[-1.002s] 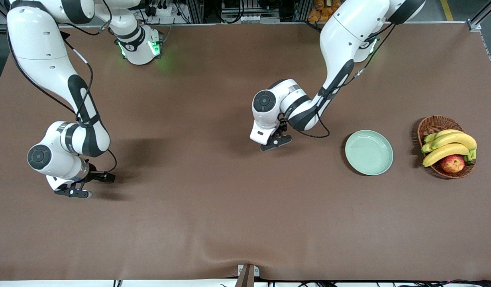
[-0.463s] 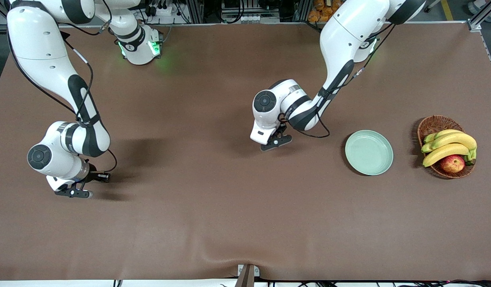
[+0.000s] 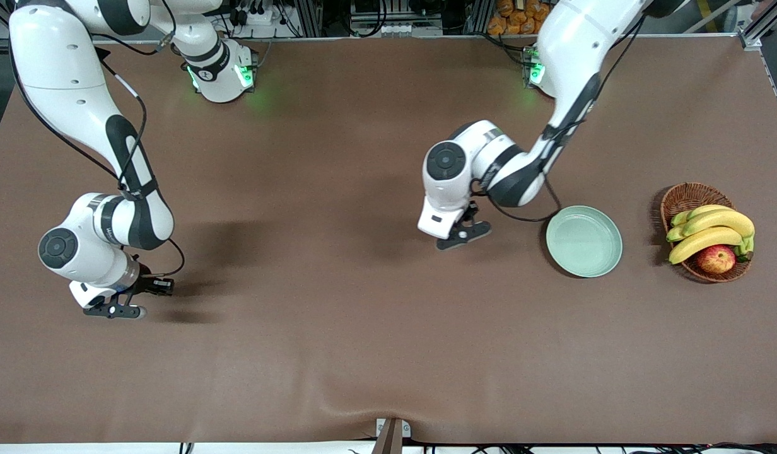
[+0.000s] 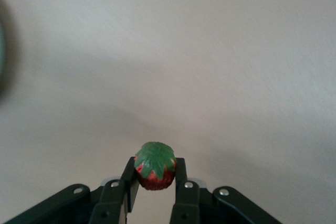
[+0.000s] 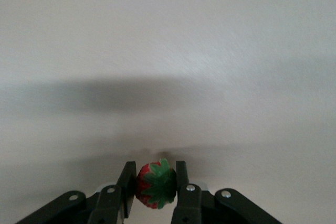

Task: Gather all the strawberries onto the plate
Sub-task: 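Carry the strawberry to the plate while the right gripper carries another mid-table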

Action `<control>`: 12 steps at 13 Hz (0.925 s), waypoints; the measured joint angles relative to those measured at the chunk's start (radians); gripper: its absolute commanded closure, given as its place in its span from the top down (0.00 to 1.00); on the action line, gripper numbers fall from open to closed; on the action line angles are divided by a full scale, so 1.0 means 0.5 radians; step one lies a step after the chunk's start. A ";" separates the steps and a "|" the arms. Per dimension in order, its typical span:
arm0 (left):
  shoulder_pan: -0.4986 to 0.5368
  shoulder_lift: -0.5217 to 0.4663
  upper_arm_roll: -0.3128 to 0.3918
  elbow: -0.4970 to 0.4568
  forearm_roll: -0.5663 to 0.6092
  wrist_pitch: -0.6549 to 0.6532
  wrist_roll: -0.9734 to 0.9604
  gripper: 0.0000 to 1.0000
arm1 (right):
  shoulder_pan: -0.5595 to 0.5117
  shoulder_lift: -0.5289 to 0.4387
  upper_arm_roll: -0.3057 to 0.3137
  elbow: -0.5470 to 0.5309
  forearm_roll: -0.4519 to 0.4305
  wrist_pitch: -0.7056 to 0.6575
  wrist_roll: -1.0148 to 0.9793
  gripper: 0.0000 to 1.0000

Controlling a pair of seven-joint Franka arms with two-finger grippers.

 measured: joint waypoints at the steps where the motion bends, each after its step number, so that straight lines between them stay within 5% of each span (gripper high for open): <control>1: 0.080 -0.070 -0.012 -0.005 -0.010 -0.087 0.120 0.00 | 0.001 -0.042 0.037 0.006 0.000 -0.008 0.000 0.00; 7: 0.652 -0.162 -0.048 -0.212 -0.017 -0.175 0.826 0.00 | 0.097 -0.243 0.267 0.009 0.003 -0.233 0.112 0.00; 12: 1.054 -0.156 -0.049 -0.411 0.128 -0.027 1.175 0.00 | 0.481 -0.258 0.309 0.092 0.005 -0.245 0.645 0.00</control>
